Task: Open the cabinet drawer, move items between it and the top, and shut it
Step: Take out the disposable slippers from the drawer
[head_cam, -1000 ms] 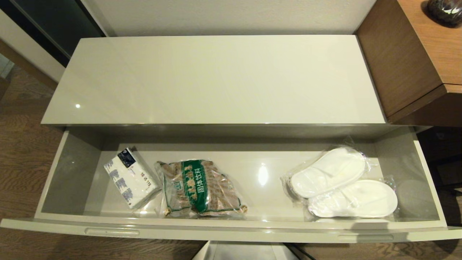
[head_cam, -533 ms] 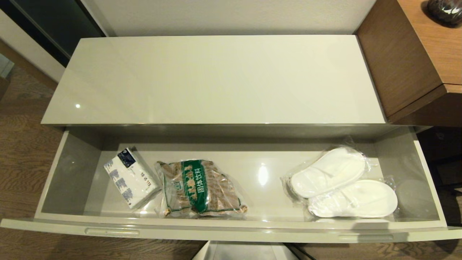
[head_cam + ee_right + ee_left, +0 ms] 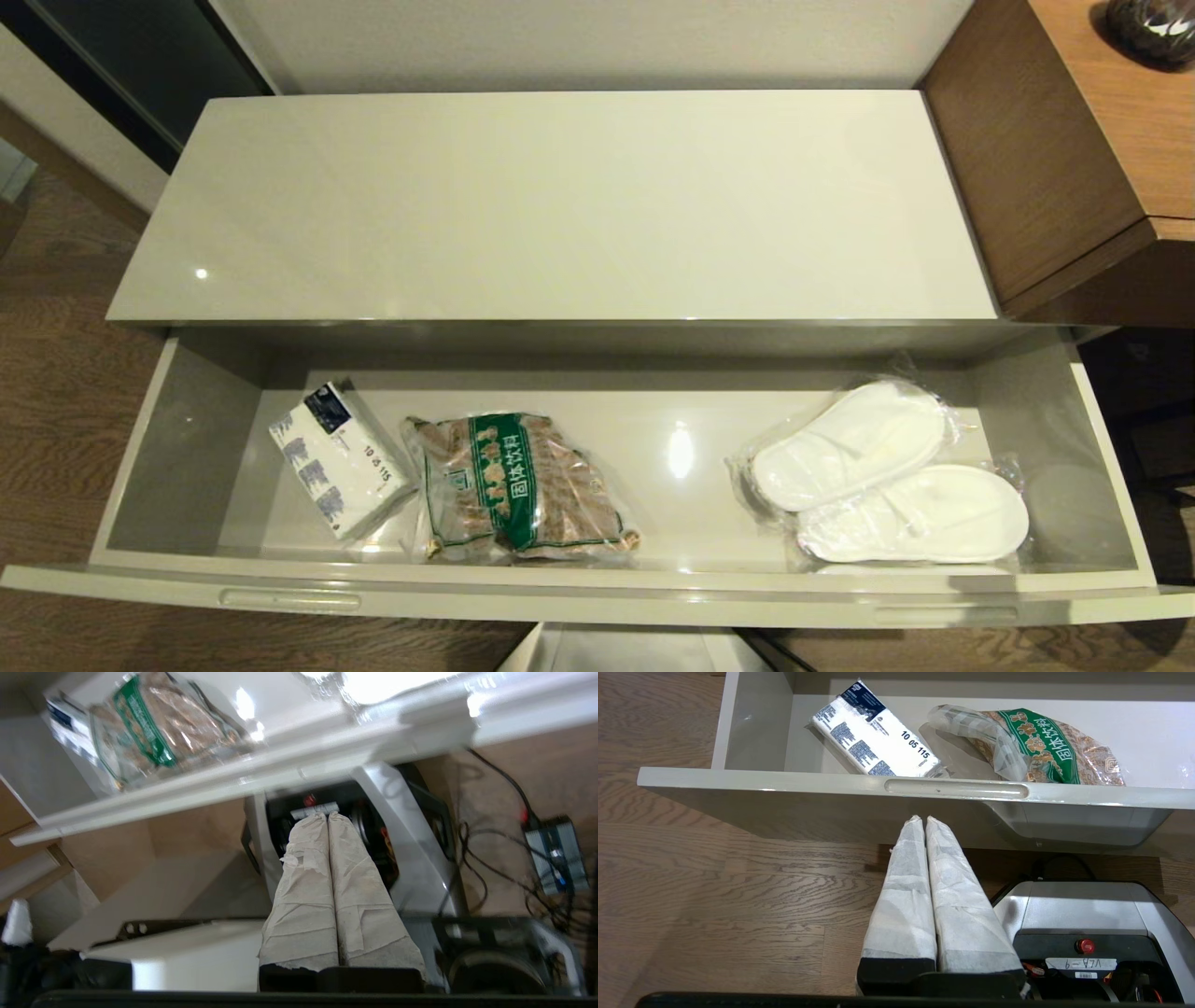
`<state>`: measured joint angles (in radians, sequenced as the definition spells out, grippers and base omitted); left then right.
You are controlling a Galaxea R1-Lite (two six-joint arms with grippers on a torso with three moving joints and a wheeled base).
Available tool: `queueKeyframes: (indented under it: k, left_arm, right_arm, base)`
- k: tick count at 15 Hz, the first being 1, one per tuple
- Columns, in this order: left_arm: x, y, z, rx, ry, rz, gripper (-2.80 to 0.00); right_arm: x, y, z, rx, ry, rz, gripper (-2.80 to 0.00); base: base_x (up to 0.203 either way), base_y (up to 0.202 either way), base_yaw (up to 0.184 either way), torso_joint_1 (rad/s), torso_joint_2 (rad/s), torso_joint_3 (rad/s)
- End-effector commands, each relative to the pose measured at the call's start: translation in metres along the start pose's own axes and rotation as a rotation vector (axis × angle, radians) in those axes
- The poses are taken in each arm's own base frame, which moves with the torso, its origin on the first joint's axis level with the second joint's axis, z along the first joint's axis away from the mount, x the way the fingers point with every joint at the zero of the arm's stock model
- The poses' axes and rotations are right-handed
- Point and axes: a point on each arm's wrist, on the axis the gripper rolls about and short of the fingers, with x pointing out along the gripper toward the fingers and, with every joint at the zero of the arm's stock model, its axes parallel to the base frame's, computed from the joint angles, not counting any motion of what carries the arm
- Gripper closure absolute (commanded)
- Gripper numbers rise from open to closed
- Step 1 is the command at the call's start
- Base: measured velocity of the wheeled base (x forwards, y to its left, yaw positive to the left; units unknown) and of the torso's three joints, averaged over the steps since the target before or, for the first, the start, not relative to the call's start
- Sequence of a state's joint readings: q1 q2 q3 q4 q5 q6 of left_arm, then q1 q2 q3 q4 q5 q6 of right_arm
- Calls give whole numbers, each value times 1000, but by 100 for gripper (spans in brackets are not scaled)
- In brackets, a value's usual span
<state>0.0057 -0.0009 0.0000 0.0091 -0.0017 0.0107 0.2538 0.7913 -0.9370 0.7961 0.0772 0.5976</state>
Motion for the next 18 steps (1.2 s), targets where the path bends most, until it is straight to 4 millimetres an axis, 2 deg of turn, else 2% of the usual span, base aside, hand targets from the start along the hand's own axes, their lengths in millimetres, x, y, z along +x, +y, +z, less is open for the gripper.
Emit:
queueKeyframes:
  k: [1,5,8,11,12,13,15,17,18]
  left_arm:
    - [0,0,0,0,-1,1,0]
    - [0,0,0,0,-1,1,0]
    - [0,0,0,0,1,1,0]
    - [0,0,0,2,-1,1,0]
    - [0,0,0,0,1,1,0]
    - [0,0,0,0,-1,2,0]
    - [0,0,0,0,0,1,0]
    - [0,0,0,0,-1,1,0]
    - [0,0,0,0,-1,1,0]
  right_arm:
    - [-13,-6,-10,3,-9,9,0]
    - [-51,-26,-45,5,22,-4,0]
    - [-70,-42,-77,24,82,-20,0]
    - [-85,-44,-108,23,118,-15,0]
    - [-85,-44,-110,13,121,-11,0]
    - [-86,-45,-121,-46,94,-9,0]
    - [-81,-56,-153,-201,-14,24,0]
    - [-61,-70,-176,-344,-185,74,0]
    - [-48,-72,-172,-399,-278,90,0]
  base:
    - [0,0,0,0,0,0]
    - [0,0,0,0,0,0]
    - [0,0,0,0,0,0]
    - [0,0,0,0,0,0]
    - [0,0,0,0,0,0]
    - [0,0,0,0,0,0]
    - [0,0,0,0,0,0]
    - [0,0,0,0,0,0]
    - [0,0,0,0,0,0]
